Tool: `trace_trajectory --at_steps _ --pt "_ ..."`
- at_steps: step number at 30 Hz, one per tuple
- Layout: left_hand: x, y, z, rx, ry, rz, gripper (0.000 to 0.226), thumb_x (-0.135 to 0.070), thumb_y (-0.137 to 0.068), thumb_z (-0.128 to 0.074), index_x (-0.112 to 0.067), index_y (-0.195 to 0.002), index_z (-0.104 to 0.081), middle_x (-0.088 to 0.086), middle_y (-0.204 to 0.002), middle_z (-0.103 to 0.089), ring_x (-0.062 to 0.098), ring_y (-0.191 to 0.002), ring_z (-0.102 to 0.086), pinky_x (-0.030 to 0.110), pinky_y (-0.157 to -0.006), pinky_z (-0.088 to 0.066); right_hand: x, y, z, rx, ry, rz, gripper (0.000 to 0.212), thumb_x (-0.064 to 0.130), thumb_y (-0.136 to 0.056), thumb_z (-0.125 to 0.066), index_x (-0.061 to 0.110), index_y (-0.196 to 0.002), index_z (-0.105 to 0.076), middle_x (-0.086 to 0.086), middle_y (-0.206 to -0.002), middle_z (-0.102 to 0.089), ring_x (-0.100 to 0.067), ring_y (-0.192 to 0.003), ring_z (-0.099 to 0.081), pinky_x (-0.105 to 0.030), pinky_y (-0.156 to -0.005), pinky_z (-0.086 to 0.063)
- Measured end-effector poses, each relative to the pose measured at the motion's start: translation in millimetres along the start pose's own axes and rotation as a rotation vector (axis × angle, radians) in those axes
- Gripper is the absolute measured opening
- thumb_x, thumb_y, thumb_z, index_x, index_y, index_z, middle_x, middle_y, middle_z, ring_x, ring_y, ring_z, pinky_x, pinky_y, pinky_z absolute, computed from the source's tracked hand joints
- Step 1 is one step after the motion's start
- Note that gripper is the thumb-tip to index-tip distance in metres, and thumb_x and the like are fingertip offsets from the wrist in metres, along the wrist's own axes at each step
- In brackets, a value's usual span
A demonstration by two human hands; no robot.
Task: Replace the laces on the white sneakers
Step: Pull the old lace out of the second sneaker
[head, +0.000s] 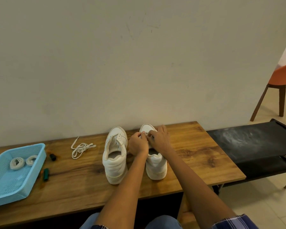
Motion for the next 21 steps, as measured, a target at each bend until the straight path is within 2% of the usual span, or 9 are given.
trace_trajectory --at_steps 3,6,8,11,13,15,17,19,21 --pt "1 -1 -1 0.010 0.002 0.005 0.028 -0.033 -0.094 -0.050 -0.015 -0.099 -0.071 0.003 -0.100 -0.070 0.022 -0.090 -0.061 0.028 -0.068 -0.041 -3 -1 4 -0.156 -0.024 0.004 0.030 0.028 -0.098 -0.043 0.009 -0.108 -0.064 -0.011 -0.120 -0.051 -0.027 -0.114 -0.042 -0.034 -0.092 -0.036" --pt "2 -2 -3 0.011 0.002 0.009 0.028 -0.034 -0.094 -0.050 -0.015 -0.095 -0.071 0.004 -0.097 -0.070 0.023 -0.088 -0.060 0.030 -0.071 -0.044 -4 7 17 -0.487 -0.082 -0.150 0.033 0.023 -0.094 -0.035 0.004 -0.088 -0.062 -0.013 -0.095 -0.057 -0.030 -0.090 -0.054 -0.035 -0.069 -0.044" --pt "2 -2 -2 0.010 0.003 0.008 0.028 -0.034 -0.094 -0.049 -0.015 -0.095 -0.070 0.004 -0.096 -0.069 0.022 -0.086 -0.059 0.029 -0.069 -0.043 -8 13 22 -0.644 -0.143 -0.251 0.031 0.023 -0.091 -0.033 0.007 -0.087 -0.059 -0.012 -0.093 -0.058 -0.028 -0.087 -0.055 -0.033 -0.064 -0.043" --pt "1 0 -1 0.012 -0.009 0.003 0.030 -0.033 -0.095 -0.048 -0.014 -0.096 -0.070 0.004 -0.096 -0.069 0.020 -0.085 -0.058 0.027 -0.067 -0.039 -10 11 17 -0.578 -0.179 -0.189 0.031 0.027 -0.090 -0.044 0.009 -0.112 -0.058 -0.015 -0.116 -0.055 -0.030 -0.108 -0.050 -0.038 -0.078 -0.047" --pt "0 0 -1 0.008 -0.003 -0.006 0.029 -0.033 -0.095 -0.049 -0.014 -0.098 -0.071 0.004 -0.097 -0.070 0.021 -0.088 -0.060 0.029 -0.069 -0.042 -7 5 9 -0.368 -0.133 -0.095 0.043 0.037 -0.090 -0.048 0.011 -0.124 -0.054 -0.017 -0.128 -0.048 -0.033 -0.120 -0.042 -0.042 -0.088 -0.044" --pt "0 -1 0 0.006 -0.004 -0.012 0.028 -0.032 -0.095 -0.050 -0.014 -0.099 -0.071 0.004 -0.098 -0.070 0.021 -0.089 -0.060 0.028 -0.068 -0.042 -4 1 1 -0.110 -0.051 -0.060 0.042 0.040 -0.093 -0.049 0.017 -0.128 -0.053 -0.012 -0.135 -0.042 -0.030 -0.128 -0.031 -0.041 -0.098 -0.038" --pt "0 0 0 0.009 -0.016 -0.015 0.028 -0.032 -0.095 -0.049 -0.015 -0.101 -0.070 0.004 -0.100 -0.069 0.019 -0.088 -0.060 0.026 -0.066 -0.039 -3 -1 0 -0.013 -0.022 -0.031 0.036 0.037 -0.096 -0.046 0.016 -0.121 -0.061 -0.010 -0.130 -0.045 -0.026 -0.127 -0.031 -0.037 -0.100 -0.034" --pt "0 0 0 0.009 -0.020 -0.015 0.028 -0.032 -0.095 -0.049 -0.014 -0.101 -0.070 0.004 -0.099 -0.069 0.019 -0.086 -0.059 0.026 -0.064 -0.036 -3 2 5 -0.137 -0.069 -0.039 0.030 0.026 -0.096 -0.045 0.010 -0.109 -0.066 -0.010 -0.122 -0.050 -0.026 -0.118 -0.040 -0.036 -0.095 -0.035" --pt "0 0 0 0.005 -0.023 -0.020 0.028 -0.033 -0.095 -0.050 -0.014 -0.101 -0.070 0.004 -0.099 -0.070 0.020 -0.088 -0.060 0.026 -0.064 -0.036 -5 8 14 -0.381 -0.141 -0.132 0.023 0.018 -0.095 -0.048 0.006 -0.096 -0.067 -0.011 -0.109 -0.055 -0.027 -0.105 -0.049 -0.038 -0.086 -0.039"
Point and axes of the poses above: each hand's wrist, its own y-axis away from the middle knuckle, its own z-axis out of the back of the hand, x = y × z, the point moved 3 cm from there along -y, towards the middle knuckle
